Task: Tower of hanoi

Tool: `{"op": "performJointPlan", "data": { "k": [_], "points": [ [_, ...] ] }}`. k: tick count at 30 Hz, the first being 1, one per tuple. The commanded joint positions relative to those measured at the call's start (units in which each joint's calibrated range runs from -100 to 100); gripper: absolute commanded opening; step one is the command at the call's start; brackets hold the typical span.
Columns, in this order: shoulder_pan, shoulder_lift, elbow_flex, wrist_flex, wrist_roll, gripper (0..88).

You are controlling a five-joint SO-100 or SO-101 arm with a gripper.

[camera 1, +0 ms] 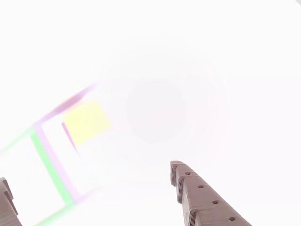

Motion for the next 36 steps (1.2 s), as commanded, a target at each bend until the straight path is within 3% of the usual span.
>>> {"op": "performJointPlan", "data": {
  "k": [1, 18, 36],
  "points": [
    [-1.69, 1.29, 9.20, -17.63, 0.00, 46.8],
    [-1.30, 21.55, 30.02, -62.73, 0.00, 48.6],
    [-2.26, 48.84, 28.75, -93.34, 0.00, 45.2]
  ]
}}
